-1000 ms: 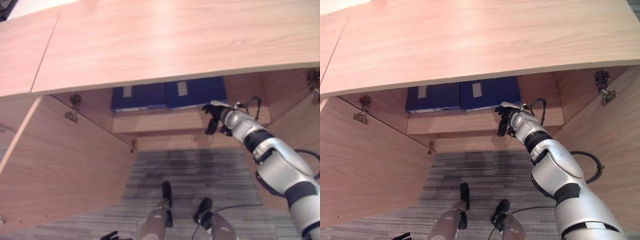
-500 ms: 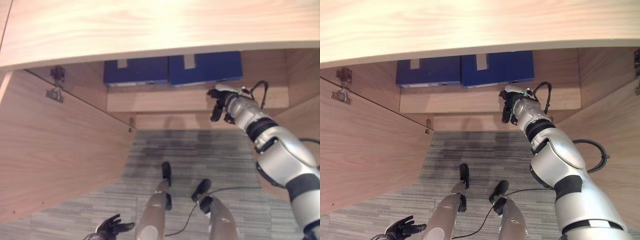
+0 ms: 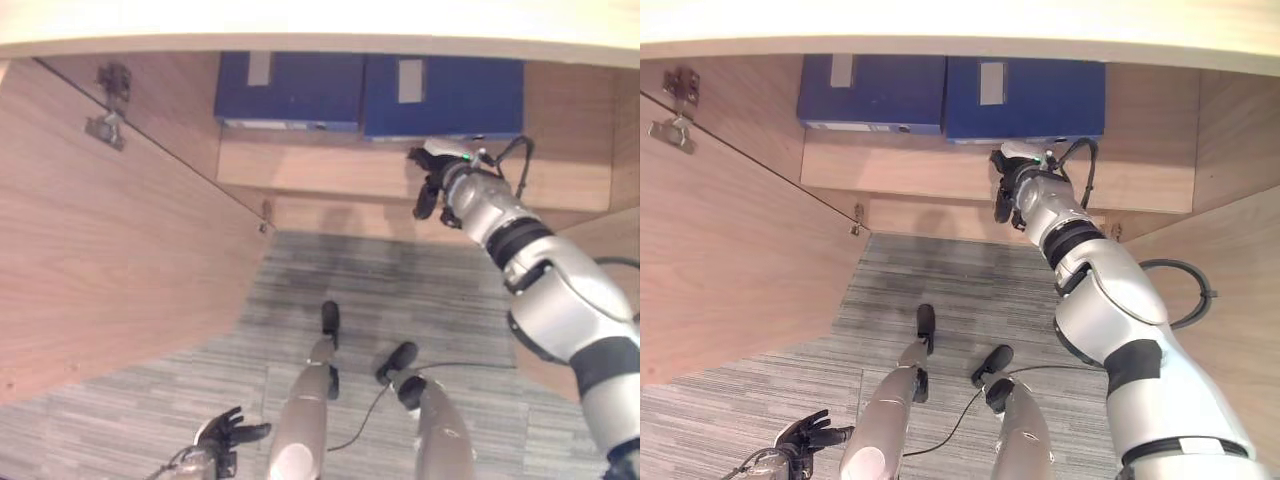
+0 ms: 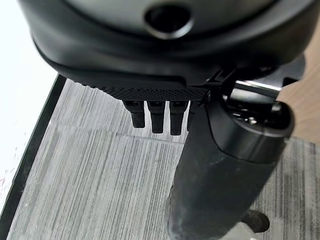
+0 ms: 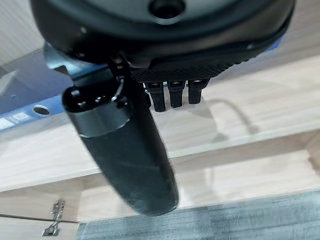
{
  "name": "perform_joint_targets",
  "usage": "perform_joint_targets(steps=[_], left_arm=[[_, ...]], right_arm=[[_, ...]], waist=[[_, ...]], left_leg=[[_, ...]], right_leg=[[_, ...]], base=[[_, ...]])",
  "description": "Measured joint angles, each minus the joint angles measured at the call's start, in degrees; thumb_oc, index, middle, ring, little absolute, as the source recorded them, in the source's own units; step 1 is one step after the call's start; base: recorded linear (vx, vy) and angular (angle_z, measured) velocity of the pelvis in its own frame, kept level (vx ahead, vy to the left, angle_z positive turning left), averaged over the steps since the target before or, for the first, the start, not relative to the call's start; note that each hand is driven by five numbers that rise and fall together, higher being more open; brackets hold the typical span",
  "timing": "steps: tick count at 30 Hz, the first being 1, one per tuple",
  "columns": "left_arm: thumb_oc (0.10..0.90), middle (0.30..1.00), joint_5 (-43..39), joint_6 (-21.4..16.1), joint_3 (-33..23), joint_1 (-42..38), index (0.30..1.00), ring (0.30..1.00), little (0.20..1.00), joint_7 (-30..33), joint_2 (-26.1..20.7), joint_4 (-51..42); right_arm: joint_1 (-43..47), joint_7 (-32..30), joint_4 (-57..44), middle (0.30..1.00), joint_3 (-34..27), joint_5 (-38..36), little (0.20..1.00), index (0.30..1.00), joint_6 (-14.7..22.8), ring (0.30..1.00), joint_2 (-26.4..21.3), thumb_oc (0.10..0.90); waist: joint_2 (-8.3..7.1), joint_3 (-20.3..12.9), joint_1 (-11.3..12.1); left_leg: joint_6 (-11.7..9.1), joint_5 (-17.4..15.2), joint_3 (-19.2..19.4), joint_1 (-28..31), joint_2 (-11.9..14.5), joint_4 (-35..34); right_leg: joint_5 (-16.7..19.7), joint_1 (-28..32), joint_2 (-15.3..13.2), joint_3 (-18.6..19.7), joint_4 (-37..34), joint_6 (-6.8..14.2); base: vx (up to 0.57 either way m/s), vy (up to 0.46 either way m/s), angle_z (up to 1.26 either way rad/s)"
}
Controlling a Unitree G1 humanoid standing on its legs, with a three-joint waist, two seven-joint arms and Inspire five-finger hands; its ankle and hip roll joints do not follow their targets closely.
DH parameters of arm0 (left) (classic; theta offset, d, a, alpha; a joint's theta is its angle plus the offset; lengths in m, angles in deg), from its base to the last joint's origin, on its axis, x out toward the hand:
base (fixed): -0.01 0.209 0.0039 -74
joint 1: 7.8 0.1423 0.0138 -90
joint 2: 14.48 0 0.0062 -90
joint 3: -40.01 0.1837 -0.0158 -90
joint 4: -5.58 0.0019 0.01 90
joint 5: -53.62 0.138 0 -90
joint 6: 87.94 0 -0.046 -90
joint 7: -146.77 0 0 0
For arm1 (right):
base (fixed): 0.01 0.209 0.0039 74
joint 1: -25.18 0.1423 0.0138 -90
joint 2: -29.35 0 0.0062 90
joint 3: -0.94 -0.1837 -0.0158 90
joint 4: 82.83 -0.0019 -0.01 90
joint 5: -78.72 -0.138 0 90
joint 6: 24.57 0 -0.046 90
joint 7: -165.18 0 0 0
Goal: Put the empty folder in the office cabinet
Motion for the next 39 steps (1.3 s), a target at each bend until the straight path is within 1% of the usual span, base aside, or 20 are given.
perform_joint_targets(steps=[2, 6, 8, 12, 17, 21, 26, 34, 35, 39], left_arm=[[0.800, 0.900, -0.02, 0.00, 0.16, -0.62, 0.900, 0.900, 0.900, 0.00, 0.01, -0.01], [0.800, 0.900, -0.05, -0.21, 0.22, -1.27, 0.900, 0.900, 0.900, 0.99, -0.04, -0.03], [0.800, 0.900, -0.06, -0.19, 0.49, -1.26, 0.900, 0.900, 0.900, 1.32, -0.05, 0.01], [0.800, 0.900, -0.07, -0.11, 0.93, -1.41, 0.900, 0.900, 0.900, 2.14, -0.05, 0.02], [0.800, 0.900, -0.13, -0.19, 1.14, -1.55, 0.900, 0.900, 0.900, 2.20, -0.05, -0.01], [0.800, 0.900, -1.51, -0.31, 1.43, -1.77, 0.900, 0.900, 0.900, 2.60, -0.05, 0.00], [0.800, 0.900, -2.27, -0.50, 2.18, -2.92, 0.900, 0.900, 0.900, 3.43, -0.15, -0.12], [0.800, 0.900, -2.24, -0.40, 2.12, -2.94, 0.900, 0.900, 0.900, 3.56, -0.25, -0.23], [0.800, 0.900, -2.23, -0.40, 2.09, -2.94, 0.900, 0.900, 0.900, 3.56, -0.27, -0.27], [0.800, 0.900, -2.22, -0.43, 2.04, -2.97, 0.900, 0.900, 0.900, 3.56, -0.33, -0.36]], right_arm=[[0.60, -0.08, 1.12, 0.900, 0.00, -0.44, 0.900, 0.900, -0.05, 0.900, 0.36, 0.800], [1.43, -0.86, 1.44, 0.900, 0.03, -0.65, 0.900, 0.900, -0.67, 0.900, -0.02, 0.800], [3.00, -2.03, 3.41, 0.900, 0.23, -1.63, 0.900, 0.900, -1.05, 0.900, 0.44, 0.800], [5.68, -3.09, 5.30, 0.900, 0.32, -2.24, 0.900, 0.900, -1.31, 0.900, 0.18, 0.800], [8.25, -4.92, 6.70, 0.900, 0.29, -2.93, 0.900, 0.900, -1.54, 0.900, -0.23, 0.800], [9.23, -6.49, 8.05, 0.900, -0.12, -6.05, 0.900, 0.900, -1.66, 0.900, -0.87, 0.800], [9.29, -7.36, 8.10, 0.900, 0.07, -6.07, 0.900, 0.900, -1.46, 0.900, -2.03, 0.800], [9.65, -7.51, 8.10, 0.900, 0.82, -5.90, 0.900, 0.900, -1.46, 0.900, -2.50, 0.800], [9.65, -7.51, 7.89, 0.900, 2.41, -5.01, 0.900, 0.900, -1.46, 0.900, -2.49, 0.800], [9.64, -7.44, 7.62, 0.900, 3.48, -1.65, 0.900, 0.900, -1.45, 0.900, -2.43, 0.800]], waist=[[-0.30, 0.19, 0.20], [-0.34, 0.22, 0.37], [-0.49, 0.50, 0.80], [-1.00, 0.87, 0.99], [-1.08, 2.05, 1.11], [-1.08, 2.06, 1.86], [-1.07, 2.05, 2.02], [-0.97, 1.99, 2.37], [-0.93, 1.97, 2.36], [-0.80, 1.90, 2.38]], left_leg=[[-0.14, -0.19, -0.42, -0.28, 0.00, 0.07], [-0.16, -0.27, -1.79, -1.72, 0.08, 0.46], [-0.19, -0.24, -2.09, -2.37, 0.14, 0.54], [-0.37, 0.27, -2.88, -3.90, 0.27, 0.55], [-0.45, 0.44, -3.64, -4.72, 0.23, 0.48], [-0.52, 1.21, -3.86, -5.12, 0.22, 0.16], [-0.82, 1.36, -4.69, -5.71, 0.45, -0.77], [-0.66, 1.99, -4.54, -5.74, 0.39, -1.71], [-0.66, 2.00, -4.51, -5.72, 0.39, -1.72], [-0.69, 2.11, -4.48, -5.69, 0.39, -1.74]], right_leg=[[-0.12, -0.01, 0.01, -0.28, 0.03, 0.19], [-0.45, -0.38, 0.05, -1.58, -0.03, 0.27], [-0.52, -0.90, 0.11, -1.79, 0.04, 0.25], [-0.72, -1.85, 0.09, -2.86, 0.26, -0.22], [-0.69, -2.25, 0.03, -3.63, 0.45, -0.70], [-0.72, -2.61, 0.13, -3.86, 0.18, -0.77], [-0.89, -2.93, 0.45, -4.73, -0.10, -0.51], [-0.70, -3.41, 0.46, -4.76, -0.22, -0.69], [-0.69, -3.41, 0.46, -4.73, -0.23, -0.70], [-0.42, -3.44, 0.45, -4.73, -0.18, -1.16]], base=[[0.00, -0.009, 0.06], [0.00, -0.008, 0.12], [0.01, -0.002, 0.02], [0.01, 0.005, 0.09], [0.01, 0.016, 0.07], [0.00, 0.004, 0.01], [0.01, 0.008, 0.04], [0.00, 0.000, 0.00], [0.00, 0.000, 0.00], [0.00, 0.000, 0.00]])
